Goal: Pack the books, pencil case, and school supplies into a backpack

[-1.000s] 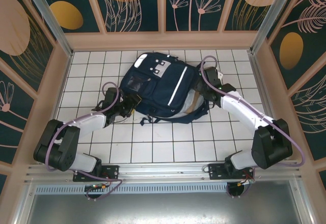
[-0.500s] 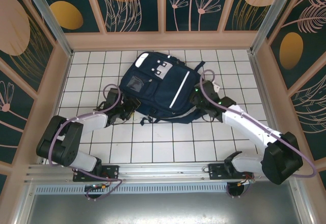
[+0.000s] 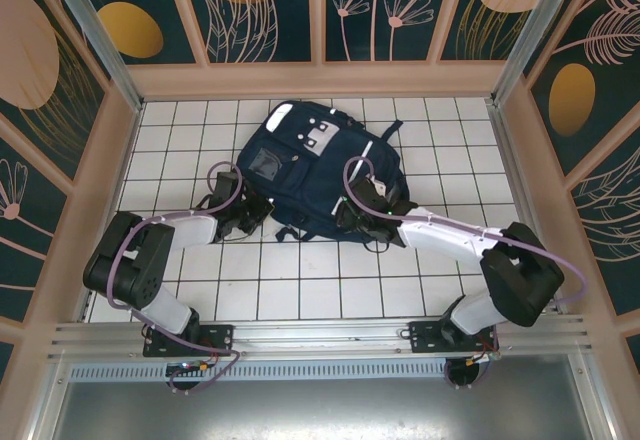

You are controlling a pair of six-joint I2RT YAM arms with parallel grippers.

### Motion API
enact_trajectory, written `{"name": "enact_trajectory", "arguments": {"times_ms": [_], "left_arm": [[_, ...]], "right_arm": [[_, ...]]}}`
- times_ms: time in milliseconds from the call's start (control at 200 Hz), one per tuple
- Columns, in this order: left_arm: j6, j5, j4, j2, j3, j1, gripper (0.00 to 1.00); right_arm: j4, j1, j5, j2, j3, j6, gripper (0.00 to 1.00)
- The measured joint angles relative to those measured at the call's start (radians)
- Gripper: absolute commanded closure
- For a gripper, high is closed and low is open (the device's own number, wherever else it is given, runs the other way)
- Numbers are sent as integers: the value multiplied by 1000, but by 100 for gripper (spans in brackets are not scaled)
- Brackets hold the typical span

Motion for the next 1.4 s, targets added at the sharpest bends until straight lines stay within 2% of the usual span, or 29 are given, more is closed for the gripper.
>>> {"name": "enact_trajectory", "arguments": {"times_ms": [195,325,460,665,841,1146,1401], "left_arm": [[-25,-8,-60,-55,61,-32,100],[-39,-29,-73,-64,121,-74,100],[-65,-36,-68,-60,142,-112,100],[-70,-27,-69,-18,185,-150,100],[-48,-19,-69,0,194,-151,100],[-8,-1,-47,87,204,-151,100],[20,0,-51,108,234,-151,100]], "right_arm": [[-3,-100,0,16,35,-47,46],[-38,-117,32,8,73,-85,46],[-66,-60,68,-14,122,-87,46],[-14,109,103,-42,104,-52,53],[7,229,163,80,115,-3,57],[27,237,240,270,181,-8,60],[129,199,252,301,192,-31,64]]}}
